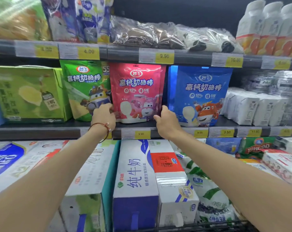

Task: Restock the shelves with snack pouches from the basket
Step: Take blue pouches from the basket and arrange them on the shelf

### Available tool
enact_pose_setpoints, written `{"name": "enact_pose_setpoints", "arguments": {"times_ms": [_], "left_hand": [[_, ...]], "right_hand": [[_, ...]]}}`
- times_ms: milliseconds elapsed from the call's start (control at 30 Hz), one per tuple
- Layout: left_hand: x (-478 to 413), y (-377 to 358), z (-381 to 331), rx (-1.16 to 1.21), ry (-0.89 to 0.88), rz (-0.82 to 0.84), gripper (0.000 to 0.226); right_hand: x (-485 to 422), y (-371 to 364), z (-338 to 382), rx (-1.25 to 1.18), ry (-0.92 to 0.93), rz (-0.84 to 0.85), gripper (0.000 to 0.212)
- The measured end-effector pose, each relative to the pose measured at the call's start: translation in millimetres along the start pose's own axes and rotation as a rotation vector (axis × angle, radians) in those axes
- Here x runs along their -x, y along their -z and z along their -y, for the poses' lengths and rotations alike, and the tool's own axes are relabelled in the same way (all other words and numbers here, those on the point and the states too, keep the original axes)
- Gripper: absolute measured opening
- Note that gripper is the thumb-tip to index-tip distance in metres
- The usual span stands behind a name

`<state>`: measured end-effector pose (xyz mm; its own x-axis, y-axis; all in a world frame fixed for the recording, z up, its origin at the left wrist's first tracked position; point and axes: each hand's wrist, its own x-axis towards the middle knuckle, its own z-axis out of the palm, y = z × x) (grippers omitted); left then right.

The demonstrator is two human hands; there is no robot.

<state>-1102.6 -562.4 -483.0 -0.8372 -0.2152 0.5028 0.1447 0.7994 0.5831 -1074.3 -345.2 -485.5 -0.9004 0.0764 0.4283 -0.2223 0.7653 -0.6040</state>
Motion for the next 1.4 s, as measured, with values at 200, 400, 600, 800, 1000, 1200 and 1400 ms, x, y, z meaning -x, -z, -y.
{"name": "enact_pose_setpoints", "arguments": {"times_ms": [200,400,600,800,1000,1200,1400], "left_hand": [[1,-5,6,0.077,-0.025,-0.042,0.022],[4,5,5,0.174,-0.025,-0.009,0.013],[8,10,-10,0.096,0.123,-0.042,0.016],[15,11,-10,0.178,0.053,-0.024,0.02],[7,16,-33,0.584,0.059,-0.1,0.01],[5,6,-37,0.682,0.171,-0.197,0.003],[10,-7,-49,0.635,0.159,-0.17,0.022]], "right_hand": [[-1,-10,1,-0.043,0.002,-0.094,0.016],[6,-2,1,-0.137,0.026,-0.169,0.012],[6,0,1,-0.071,-0.037,-0.205,0.013],[4,12,4,-0.127,-0.025,-0.229,0.014],[0,28,22,-0.261,0.006,-0.398,0.02],[-2,34,22,-0.184,-0.042,-0.404,0.016],[4,34,18,-0.278,-0.087,-0.432,0.013]]}}
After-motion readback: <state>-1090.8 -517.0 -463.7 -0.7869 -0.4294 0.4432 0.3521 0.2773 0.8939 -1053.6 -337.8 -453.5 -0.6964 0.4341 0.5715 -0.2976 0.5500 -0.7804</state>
